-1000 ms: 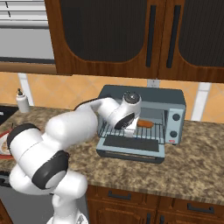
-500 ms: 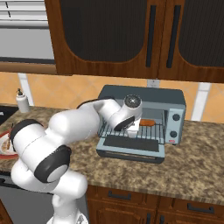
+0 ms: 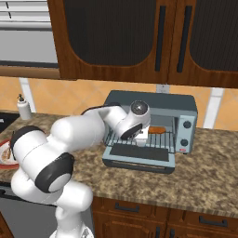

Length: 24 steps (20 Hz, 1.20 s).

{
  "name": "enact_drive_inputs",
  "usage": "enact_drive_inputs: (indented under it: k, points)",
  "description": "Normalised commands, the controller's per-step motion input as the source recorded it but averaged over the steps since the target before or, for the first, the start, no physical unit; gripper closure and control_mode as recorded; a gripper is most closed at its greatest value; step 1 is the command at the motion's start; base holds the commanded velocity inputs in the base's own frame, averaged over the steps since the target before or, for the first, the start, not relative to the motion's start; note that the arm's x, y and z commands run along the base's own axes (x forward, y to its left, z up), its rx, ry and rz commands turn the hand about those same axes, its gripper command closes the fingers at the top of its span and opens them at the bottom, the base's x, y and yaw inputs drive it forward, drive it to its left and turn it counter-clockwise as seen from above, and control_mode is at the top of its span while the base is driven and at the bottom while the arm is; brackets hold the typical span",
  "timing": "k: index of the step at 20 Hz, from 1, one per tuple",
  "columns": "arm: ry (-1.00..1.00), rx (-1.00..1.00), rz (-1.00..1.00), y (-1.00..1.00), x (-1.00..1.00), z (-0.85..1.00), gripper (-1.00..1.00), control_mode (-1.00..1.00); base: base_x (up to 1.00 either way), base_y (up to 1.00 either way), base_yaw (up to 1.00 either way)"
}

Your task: Pick up the kebab skewer and baguette bread, and place them inside the toaster oven. Close the toaster oven door and start by setting the timer.

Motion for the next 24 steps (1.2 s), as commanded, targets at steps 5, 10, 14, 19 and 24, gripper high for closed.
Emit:
enact_drive_inputs:
  k: [5,10,14,19,24]
  points:
    - [0.00,0.00,0.00,0.00,0.33,-0.22,-1.00,-1.00,0.00,0.00,0.00]
    - [0.00,0.00,0.00,0.00,0.37,-0.06,-1.00,-1.00,0.00,0.00,0.00]
    - [0.00,0.00,0.00,0.00,0.37,0.00,-1.00,-1.00,0.00,0.00,0.00]
    - [0.03,0.02,0.00,-0.02,0.22,0.12,-1.00,-1.00,0.00,0.00,0.00]
    - [0.22,0.01,0.00,-0.08,-0.24,0.53,-1.00,-1.00,0.00,0.00,0.00]
